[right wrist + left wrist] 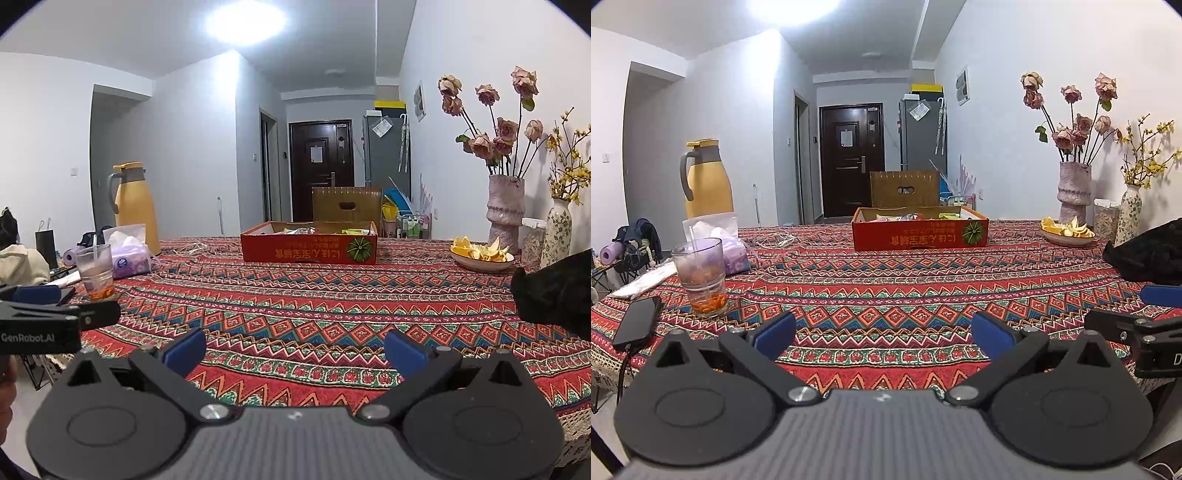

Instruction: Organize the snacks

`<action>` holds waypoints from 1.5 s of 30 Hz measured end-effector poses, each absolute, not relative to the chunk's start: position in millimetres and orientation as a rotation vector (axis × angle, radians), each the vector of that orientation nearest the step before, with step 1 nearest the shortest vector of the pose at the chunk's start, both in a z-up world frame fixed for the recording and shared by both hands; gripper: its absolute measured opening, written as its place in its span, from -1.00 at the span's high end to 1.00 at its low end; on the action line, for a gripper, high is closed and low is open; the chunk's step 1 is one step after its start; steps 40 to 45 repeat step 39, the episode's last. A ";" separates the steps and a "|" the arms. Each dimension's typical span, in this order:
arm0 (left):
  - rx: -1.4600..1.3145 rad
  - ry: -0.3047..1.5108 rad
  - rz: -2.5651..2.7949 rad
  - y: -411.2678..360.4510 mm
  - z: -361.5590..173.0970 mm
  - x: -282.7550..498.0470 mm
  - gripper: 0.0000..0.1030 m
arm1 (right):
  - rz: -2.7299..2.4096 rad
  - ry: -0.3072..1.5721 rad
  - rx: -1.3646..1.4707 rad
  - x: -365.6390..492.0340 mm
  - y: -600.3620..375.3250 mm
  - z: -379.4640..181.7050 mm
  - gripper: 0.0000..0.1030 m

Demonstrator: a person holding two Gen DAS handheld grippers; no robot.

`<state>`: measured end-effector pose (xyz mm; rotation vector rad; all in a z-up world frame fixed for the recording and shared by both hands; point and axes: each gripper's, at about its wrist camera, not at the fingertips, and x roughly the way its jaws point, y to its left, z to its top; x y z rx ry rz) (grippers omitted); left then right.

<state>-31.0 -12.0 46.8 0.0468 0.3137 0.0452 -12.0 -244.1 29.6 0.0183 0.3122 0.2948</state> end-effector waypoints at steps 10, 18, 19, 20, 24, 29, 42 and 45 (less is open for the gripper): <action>0.044 0.319 0.039 -13.5 46.2 -31.0 -1.00 | 0.297 0.318 0.023 -11.5 -245.0 28.7 -1.00; 0.044 0.315 0.039 -12.9 46.2 -30.6 -1.00 | 0.288 0.321 0.025 -11.4 -246.1 28.1 -1.00; 0.044 0.314 0.039 -13.1 46.1 -30.7 -1.00 | 0.288 0.321 0.024 -11.5 -246.2 27.9 -1.00; 0.044 0.314 0.039 -13.2 45.8 -30.6 -1.00 | 0.288 0.321 0.024 -11.4 -246.2 28.0 -1.00; 0.048 0.319 0.039 -13.7 45.7 -31.1 -1.00 | 0.288 0.321 0.024 -11.4 -246.2 28.0 -1.00; 0.044 0.322 0.033 -12.7 46.0 -30.4 -1.00 | 0.289 0.322 0.023 -11.9 -246.3 28.7 -1.00; 0.025 0.310 0.026 -10.1 45.8 -32.2 -1.00 | 0.289 0.329 0.020 -10.8 -244.5 27.2 -1.00; 0.025 0.310 0.026 -10.1 45.8 -32.2 -1.00 | 0.289 0.329 0.020 -10.8 -244.5 27.2 -1.00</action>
